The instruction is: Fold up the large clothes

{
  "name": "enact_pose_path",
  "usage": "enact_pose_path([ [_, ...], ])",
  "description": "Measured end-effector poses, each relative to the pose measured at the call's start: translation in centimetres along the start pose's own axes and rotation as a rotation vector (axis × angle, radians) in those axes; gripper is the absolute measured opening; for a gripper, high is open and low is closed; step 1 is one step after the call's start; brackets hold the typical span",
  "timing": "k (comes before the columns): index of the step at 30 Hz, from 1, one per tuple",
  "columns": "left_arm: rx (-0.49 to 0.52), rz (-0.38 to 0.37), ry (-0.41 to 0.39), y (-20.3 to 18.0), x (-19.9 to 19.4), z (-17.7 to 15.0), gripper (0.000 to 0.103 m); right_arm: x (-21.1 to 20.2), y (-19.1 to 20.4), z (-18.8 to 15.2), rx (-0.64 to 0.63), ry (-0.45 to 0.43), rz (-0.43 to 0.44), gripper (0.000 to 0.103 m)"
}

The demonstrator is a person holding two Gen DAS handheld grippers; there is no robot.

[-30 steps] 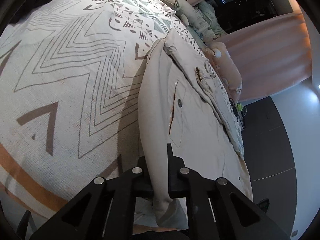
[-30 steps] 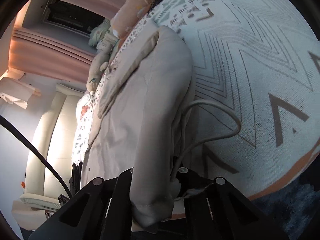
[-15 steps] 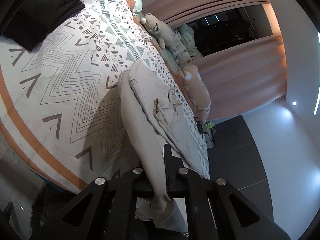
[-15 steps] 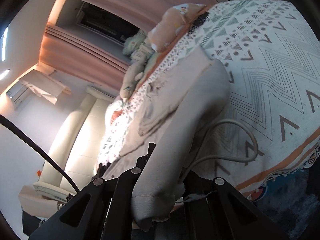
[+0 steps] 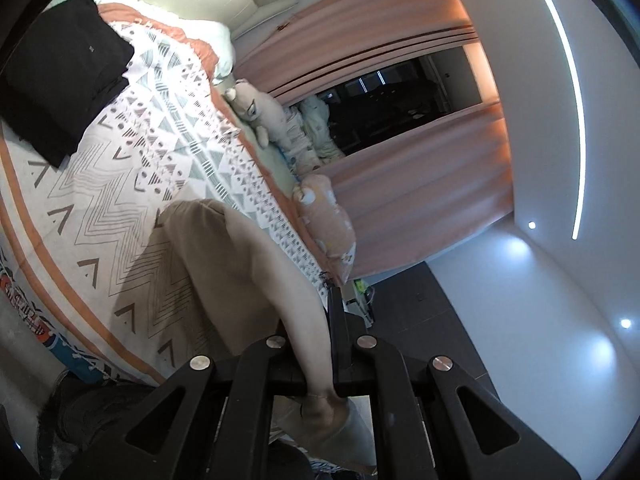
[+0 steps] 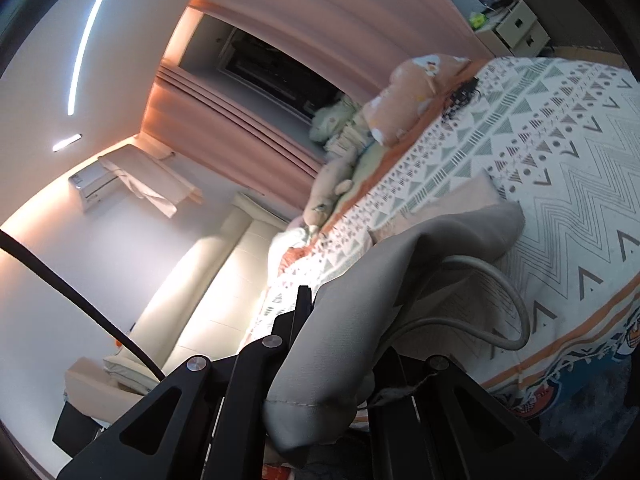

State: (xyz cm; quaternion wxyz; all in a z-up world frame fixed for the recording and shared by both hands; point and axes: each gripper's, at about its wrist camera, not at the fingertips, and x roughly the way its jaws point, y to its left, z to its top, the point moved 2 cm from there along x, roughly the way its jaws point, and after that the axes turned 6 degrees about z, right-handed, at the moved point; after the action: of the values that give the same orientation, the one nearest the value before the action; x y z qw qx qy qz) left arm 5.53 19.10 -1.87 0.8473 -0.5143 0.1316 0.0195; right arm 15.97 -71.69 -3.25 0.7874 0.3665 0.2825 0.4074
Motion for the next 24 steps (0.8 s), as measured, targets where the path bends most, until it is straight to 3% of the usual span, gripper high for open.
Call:
enact_pose_path([
  [5,0.021,-0.024,-0.033,-1.6,-1.7,0.3,0.008,-0.8,0.0,0.0,-0.011,-0.021,0.072,0.003],
  [10,0.012,-0.009,-0.030,-1.7,0.1,2.0,0.008,1.3,-2.0,1.1,-0.014,-0.030,0.060,0.003],
  [24,-0.023,0.093,0.006,-0.3,11.2,7.7,0.008,9.6,-3.3,6.3,0.011,-0.028,-0.041,0.003],
])
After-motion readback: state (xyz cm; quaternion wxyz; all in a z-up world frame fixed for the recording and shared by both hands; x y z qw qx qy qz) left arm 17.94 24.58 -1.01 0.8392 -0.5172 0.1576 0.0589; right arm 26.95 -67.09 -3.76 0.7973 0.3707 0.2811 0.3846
